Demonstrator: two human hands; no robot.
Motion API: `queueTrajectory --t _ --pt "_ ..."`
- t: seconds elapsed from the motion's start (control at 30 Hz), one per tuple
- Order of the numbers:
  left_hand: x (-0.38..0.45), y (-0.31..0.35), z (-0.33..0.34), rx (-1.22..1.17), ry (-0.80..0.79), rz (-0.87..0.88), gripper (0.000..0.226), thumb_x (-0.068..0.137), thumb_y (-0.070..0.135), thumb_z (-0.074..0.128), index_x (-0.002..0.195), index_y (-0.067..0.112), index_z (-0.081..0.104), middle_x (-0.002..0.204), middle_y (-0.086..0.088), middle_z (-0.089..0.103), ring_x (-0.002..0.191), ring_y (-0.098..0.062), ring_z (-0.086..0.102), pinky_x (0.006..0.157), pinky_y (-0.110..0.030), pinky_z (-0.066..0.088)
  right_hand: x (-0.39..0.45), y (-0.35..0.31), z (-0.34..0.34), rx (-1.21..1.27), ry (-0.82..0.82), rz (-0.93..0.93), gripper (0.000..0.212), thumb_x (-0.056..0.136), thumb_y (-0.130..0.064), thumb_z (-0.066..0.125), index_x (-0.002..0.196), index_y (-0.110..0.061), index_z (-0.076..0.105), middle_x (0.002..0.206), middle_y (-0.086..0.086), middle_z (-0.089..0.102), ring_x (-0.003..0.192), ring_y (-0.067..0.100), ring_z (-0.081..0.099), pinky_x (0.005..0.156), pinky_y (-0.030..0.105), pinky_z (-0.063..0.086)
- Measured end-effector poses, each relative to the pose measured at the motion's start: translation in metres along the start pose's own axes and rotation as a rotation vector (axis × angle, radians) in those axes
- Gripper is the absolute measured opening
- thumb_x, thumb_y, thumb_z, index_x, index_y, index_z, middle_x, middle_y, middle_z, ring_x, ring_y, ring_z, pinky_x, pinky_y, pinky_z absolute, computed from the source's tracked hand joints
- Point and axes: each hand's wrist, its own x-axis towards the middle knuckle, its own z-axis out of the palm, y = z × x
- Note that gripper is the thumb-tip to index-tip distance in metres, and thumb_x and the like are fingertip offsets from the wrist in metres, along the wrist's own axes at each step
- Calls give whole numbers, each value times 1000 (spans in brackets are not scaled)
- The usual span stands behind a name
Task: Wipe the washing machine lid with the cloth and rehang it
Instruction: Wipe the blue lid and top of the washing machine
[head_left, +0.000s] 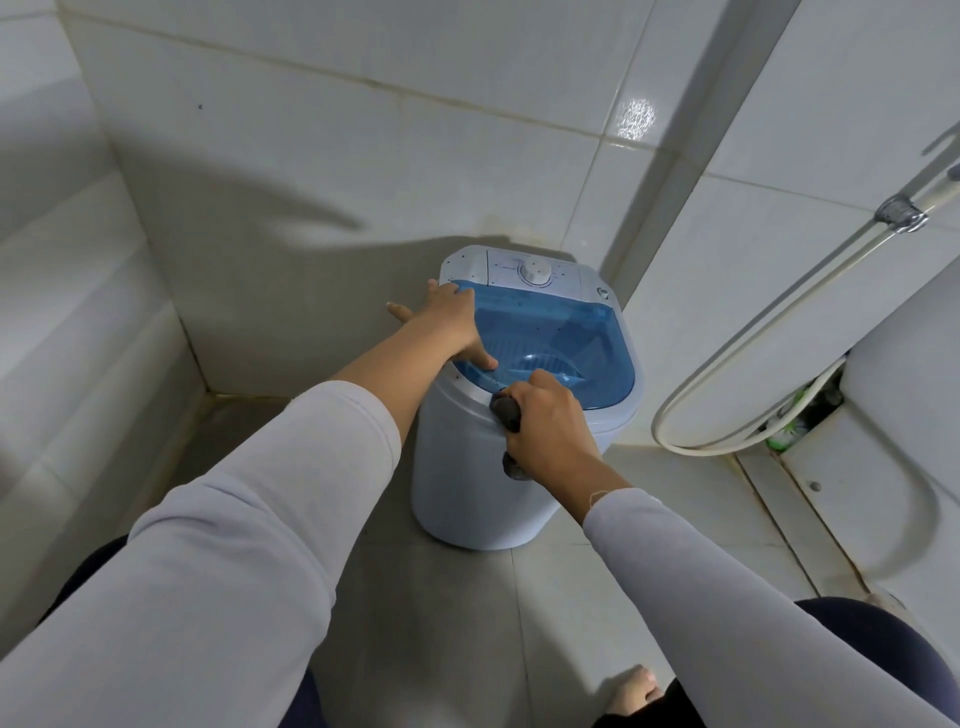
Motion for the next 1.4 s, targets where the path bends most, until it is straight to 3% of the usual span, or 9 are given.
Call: queueTrajectory --t 0.33,0.47,0.6,0.7,0.93,1.13,1.2,1.3,1.4 --pt "4 -6 2 -56 16 -10 111 68 56 75 152 18 12 158 -3 14 149 -26 -3 108 -74 7 13 -20 5 -32 -61 -108 43 79 -12 70 120 -10 59 124 11 51 109 28 55 99 38 46" --pt "-4 -14 6 -158 63 -6 113 65 60 75 150 17 15 157 -3 19 149 -26 0 107 -74 8 16 -2 -11 30 -112 -221 27 77 -6 65 103 -13 68 109 10 60 95 26 59 79 27 44" --pt "-14 -24 14 -305 154 -30 106 70 64 68 150 20 15 158 -3 20 149 -27 5 106 -75 10 15 29 -49 54 -149 -245 20 82 -10 62 100 -15 70 96 5 67 85 16 56 73 18 39" --pt "-28 -28 19 -417 188 -74 107 75 63 64 152 18 6 162 -3 7 150 -26 -2 111 -71 9 24 51 -82 64 -99 -201 19 82 -11 65 100 -16 69 92 0 66 85 13 54 75 17 31" --pt "-66 -20 48 -853 224 -211 115 71 56 73 153 22 0 162 1 1 150 -22 -2 119 -53 14 67 61 -124 179 -56 -212 16 77 -15 72 90 -16 63 87 5 65 86 23 57 77 28 38" --pt "-77 -16 68 -918 198 -320 124 62 56 80 152 27 -1 162 0 4 150 -24 6 117 -57 21 108 48 -115 440 -185 -255 19 77 -11 71 94 -15 63 115 5 64 97 22 58 86 35 48" --pt "-77 -13 68 -935 218 -336 124 63 54 80 153 26 -1 162 -1 3 150 -24 5 118 -53 21 119 46 -111 578 -209 -249 17 79 -7 68 79 -21 60 119 13 64 96 26 59 85 44 51" --pt "-75 -9 70 -937 236 -371 125 63 55 80 153 26 -1 162 -1 3 150 -23 6 118 -50 22 137 48 -102 667 -197 -273 28 79 0 62 67 -22 48 107 30 63 87 31 59 71 43 50" --pt "-71 -5 73 -946 232 -398 126 62 55 80 153 25 -2 162 0 2 150 -22 5 119 -48 21 149 46 -92 587 -150 -391 22 77 4 58 76 -14 45 75 12 53 71 20 47 58 29 38"
